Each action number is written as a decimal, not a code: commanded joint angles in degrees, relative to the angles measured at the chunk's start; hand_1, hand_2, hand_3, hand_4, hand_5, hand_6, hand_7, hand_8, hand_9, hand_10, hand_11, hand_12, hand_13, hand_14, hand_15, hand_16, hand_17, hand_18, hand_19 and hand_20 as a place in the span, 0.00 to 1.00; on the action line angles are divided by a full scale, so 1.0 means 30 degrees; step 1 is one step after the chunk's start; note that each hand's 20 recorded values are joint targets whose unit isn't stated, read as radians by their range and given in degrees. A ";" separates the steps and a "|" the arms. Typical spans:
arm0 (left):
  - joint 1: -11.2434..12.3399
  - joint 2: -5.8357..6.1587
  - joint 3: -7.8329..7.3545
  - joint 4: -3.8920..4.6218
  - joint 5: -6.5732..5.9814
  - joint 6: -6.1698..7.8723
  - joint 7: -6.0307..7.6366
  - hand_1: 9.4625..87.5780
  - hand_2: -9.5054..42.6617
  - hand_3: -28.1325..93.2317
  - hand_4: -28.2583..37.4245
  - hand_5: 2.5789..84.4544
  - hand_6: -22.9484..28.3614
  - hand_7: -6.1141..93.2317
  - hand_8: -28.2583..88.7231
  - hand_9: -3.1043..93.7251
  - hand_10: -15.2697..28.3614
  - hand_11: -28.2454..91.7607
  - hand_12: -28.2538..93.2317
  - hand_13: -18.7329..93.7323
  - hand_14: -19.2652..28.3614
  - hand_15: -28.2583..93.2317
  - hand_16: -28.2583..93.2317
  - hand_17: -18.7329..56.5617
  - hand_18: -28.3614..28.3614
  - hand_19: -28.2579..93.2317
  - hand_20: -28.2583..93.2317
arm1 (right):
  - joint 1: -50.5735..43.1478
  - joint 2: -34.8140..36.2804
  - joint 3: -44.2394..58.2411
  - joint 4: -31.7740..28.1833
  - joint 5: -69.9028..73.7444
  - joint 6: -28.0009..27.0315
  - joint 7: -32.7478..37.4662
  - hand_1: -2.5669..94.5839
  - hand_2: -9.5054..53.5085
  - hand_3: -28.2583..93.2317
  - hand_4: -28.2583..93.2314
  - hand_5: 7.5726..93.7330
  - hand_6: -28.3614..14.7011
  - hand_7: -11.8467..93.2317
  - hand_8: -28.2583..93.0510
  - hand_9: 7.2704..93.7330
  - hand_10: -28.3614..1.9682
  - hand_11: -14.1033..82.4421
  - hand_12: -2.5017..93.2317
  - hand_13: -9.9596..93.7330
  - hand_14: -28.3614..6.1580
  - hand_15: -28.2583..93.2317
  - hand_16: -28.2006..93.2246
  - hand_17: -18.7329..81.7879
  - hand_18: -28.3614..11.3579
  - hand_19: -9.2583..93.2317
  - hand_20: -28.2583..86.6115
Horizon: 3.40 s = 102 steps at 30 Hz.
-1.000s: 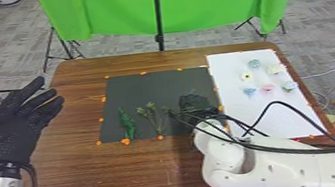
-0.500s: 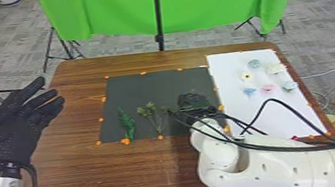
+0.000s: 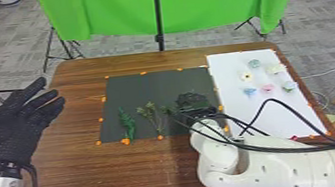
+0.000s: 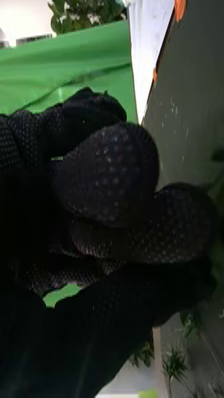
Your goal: Arrange flowers
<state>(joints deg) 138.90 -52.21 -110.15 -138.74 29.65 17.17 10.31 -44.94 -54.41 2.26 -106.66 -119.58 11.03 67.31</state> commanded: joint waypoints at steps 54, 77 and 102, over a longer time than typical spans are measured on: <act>0.0043 -0.0014 -0.0119 0.0031 0.0115 0.0100 -0.0302 0.16 0.34 0.87 0.03 0.42 0.65 0.21 0.16 0.38 0.84 0.48 0.33 0.38 0.99 0.65 0.16 0.15 0.96 0.75 0.34 | -0.3254 0.3285 0.3090 -0.3726 0.1961 0.0311 -0.1964 0.36 0.20 0.83 0.04 0.90 0.63 0.29 0.14 1.00 0.57 0.51 0.21 0.95 0.61 0.75 0.38 0.67 0.10 1.00 0.55; -0.0047 -0.0060 0.0151 0.0055 0.0135 0.0057 -0.0413 0.16 0.35 0.87 0.03 0.42 0.65 0.21 0.16 0.38 0.85 0.48 0.33 0.38 0.99 0.65 0.16 0.15 0.96 0.75 0.33 | -0.4752 0.5982 0.8655 -0.0849 0.1721 -0.0594 0.0562 0.36 0.09 0.83 0.05 0.47 0.50 0.20 0.15 0.88 0.38 0.37 0.18 0.92 0.56 0.66 0.35 0.65 0.09 1.00 0.38; -0.0352 0.0041 0.0310 0.0047 0.0194 -0.0073 -0.0228 0.16 0.34 0.87 0.03 0.42 0.65 0.21 0.16 0.38 0.85 0.48 0.33 0.38 0.99 0.65 0.16 0.15 0.96 0.75 0.33 | -0.2625 0.5882 0.4030 0.1162 -0.1700 0.3609 -0.0828 0.58 0.00 0.81 0.00 0.92 0.70 0.27 0.26 0.99 0.67 0.30 0.31 0.92 0.70 0.67 0.38 0.62 0.22 1.00 0.34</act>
<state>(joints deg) 137.68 -51.87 -109.24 -138.74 29.85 17.30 9.85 -52.77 -35.91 13.66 -102.53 -121.79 20.75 64.31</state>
